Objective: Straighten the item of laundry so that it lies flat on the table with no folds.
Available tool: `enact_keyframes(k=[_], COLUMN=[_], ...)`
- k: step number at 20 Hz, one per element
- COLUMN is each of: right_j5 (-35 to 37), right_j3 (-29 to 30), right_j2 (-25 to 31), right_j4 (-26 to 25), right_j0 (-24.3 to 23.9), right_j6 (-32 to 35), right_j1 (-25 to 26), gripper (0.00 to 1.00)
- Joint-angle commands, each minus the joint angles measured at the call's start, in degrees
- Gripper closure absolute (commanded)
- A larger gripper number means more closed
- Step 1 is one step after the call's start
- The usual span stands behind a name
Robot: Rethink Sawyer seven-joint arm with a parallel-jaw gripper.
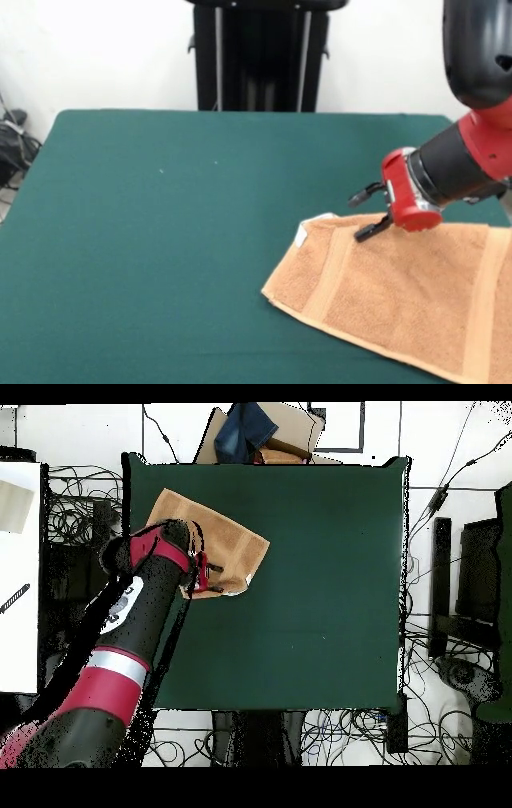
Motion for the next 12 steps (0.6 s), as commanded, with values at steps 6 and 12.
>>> enact_keyframes(k=[6, 12], right_j5=[-4.9, -5.6], right_j3=[9.9, 10.7], right_j2=[2.5, 2.7], right_j4=[-0.3, -0.4], right_j0=[1.2, 0.8], right_j6=[6.2, 5.2], right_j1=[-2.8, -3.6], gripper=[0.0, 0.0])
